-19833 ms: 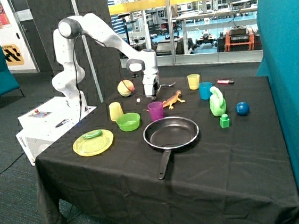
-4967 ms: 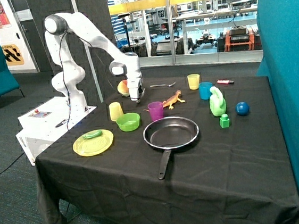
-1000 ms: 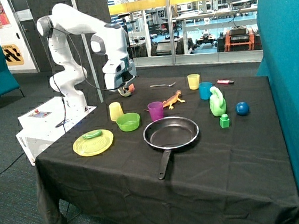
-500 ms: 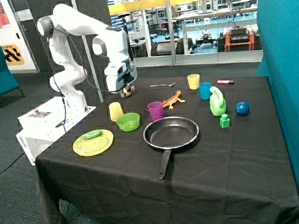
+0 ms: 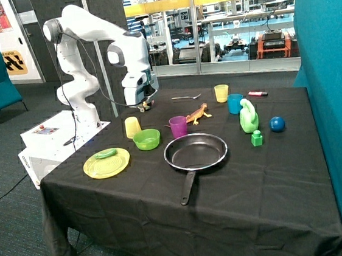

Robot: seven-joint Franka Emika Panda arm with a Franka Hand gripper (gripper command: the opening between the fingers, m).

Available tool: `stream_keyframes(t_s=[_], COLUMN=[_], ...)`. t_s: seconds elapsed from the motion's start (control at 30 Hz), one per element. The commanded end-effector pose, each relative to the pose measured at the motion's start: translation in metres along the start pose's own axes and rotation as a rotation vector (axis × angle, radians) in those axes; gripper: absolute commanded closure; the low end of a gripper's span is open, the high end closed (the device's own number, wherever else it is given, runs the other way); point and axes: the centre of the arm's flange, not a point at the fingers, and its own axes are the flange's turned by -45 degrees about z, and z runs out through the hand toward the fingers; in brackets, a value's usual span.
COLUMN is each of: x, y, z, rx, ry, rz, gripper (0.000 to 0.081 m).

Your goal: Roll the dices in the bowl

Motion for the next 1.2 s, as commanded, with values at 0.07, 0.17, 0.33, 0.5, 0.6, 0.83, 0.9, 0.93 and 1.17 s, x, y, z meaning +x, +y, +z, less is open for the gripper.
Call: stream_keyframes(t_s=[0.07,0.17,0.33,0.5,0.6,0.83,0.9,0.93,1.17], x=[-0.001,-0.003,-0.004,-0.003,0.002,0.011,0.014,0.015,0.024], y=[-0.020,-0.029,-0.044,-0.059,-0.074,-0.098,-0.105,-0.108,-0.128], z=[0.001,-0.001,-0.007,-0.010,-0.011,-0.012,-0.013,-0.013,-0.016], rx=[-0.0004,-0.0005,-0.0005,-0.0005,-0.0005,-0.0005,-0.0005,-0.0005,-0.0005], ry=[0.0007,0.0007,0.0007,0.0007,0.0006,0.0006,0.0006,0.0006,0.0006], rz=[-0.035,-0.055,-0.093,-0.129,-0.162,-0.204,-0.218,-0.220,-0.249], gripper=[0.0230,0.0261,0.0301,0.0311,0.0314,0.0337,0.0320,0.0311,0.0347])
